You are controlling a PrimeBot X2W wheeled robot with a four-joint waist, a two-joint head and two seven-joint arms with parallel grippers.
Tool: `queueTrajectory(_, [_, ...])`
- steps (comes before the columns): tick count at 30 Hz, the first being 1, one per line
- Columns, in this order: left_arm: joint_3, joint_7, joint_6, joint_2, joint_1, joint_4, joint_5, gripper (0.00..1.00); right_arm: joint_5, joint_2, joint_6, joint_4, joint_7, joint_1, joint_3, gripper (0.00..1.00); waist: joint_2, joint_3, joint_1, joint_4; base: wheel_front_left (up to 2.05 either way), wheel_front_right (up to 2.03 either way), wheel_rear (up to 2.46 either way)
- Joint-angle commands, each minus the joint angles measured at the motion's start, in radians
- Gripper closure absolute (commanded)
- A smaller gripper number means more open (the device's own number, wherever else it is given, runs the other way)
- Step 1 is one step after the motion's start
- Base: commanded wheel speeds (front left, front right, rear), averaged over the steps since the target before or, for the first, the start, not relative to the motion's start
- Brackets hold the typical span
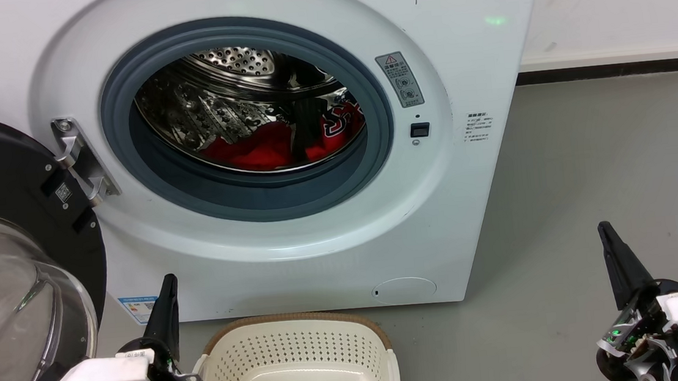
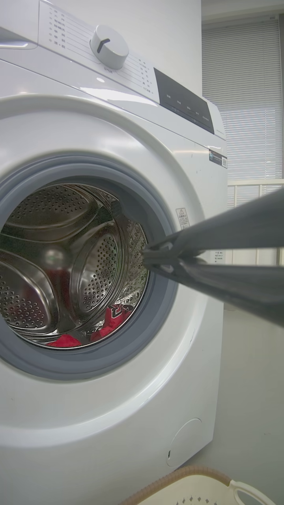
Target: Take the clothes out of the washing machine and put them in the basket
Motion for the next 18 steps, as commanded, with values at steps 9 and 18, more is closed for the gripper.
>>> queueTrajectory(9, [0.002, 0.002, -0.002, -0.002, -0.005, -0.001, -0.002, 1.0, 0.003, 0.0, 0.0, 0.001, 0.0, -0.012, 0.001, 1.0, 0.0, 0.0, 0.0, 0.0, 0.0, 0.0, 0.0])
queueTrajectory(18, [-0.001, -0.002, 0.0, -0.001, 0.003, 0.007, 0.0, 0.0, -0.001, 0.001, 0.0, 0.006, -0.002, 0.004, 0.001, 0.0, 0.0, 0.0, 0.0, 0.0, 0.0, 0.0, 0.0])
